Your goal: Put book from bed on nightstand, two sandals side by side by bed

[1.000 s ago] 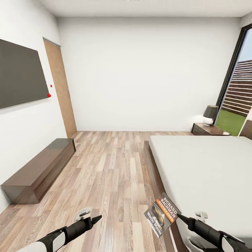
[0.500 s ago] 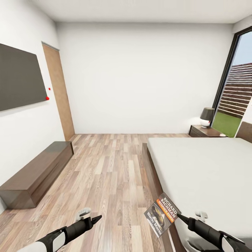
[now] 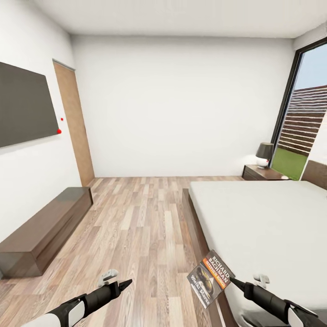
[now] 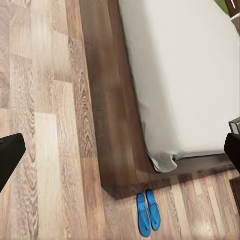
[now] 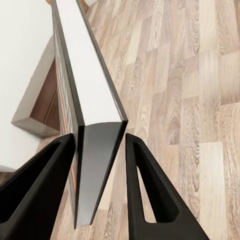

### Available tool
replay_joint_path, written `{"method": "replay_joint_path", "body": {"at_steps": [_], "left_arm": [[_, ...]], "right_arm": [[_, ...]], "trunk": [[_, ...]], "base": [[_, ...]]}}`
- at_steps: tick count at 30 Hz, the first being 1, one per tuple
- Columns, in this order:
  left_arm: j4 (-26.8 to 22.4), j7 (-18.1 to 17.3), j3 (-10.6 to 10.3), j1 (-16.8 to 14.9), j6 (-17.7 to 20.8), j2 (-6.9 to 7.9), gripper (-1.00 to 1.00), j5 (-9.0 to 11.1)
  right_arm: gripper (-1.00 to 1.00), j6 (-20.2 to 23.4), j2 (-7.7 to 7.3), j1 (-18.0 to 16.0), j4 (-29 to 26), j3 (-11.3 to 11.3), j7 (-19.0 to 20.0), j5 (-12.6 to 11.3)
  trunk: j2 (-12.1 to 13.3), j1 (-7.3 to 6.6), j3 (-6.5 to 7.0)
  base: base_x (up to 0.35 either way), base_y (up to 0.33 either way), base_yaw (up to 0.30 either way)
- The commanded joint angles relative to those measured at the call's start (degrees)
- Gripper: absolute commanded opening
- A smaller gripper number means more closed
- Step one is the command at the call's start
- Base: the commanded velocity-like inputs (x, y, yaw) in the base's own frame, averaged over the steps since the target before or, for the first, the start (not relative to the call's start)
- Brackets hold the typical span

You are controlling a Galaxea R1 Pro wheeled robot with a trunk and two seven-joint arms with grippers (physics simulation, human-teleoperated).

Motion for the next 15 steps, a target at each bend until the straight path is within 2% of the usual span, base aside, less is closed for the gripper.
{"method": "replay_joint_path", "body": {"at_steps": [1,12,15], "left_arm": [[0.0,-0.2,-0.1,-0.1,0.0,0.02,1.0,0.2],[0.0,-0.2,-0.1,0.0,0.1,0.02,1.0,0.2],[0.0,-0.2,-0.1,0.0,0.1,0.02,1.0,0.2]], "right_arm": [[-1.0,0.2,0.02,-0.1,-0.1,-0.5,0.3,0.6],[-1.0,0.3,0.02,-0.1,-0.1,-0.5,0.1,0.6],[-1.0,0.2,0.02,-0.1,-0.1,-0.5,0.1,0.6]], "trunk": [[-0.1,0.03,-0.03],[-0.1,0.03,0.82],[-0.1,0.03,0.86]], "base": [[0.0,0.0,-0.062],[0.001,0.0,-0.046],[0.144,0.0,-0.005]]}}
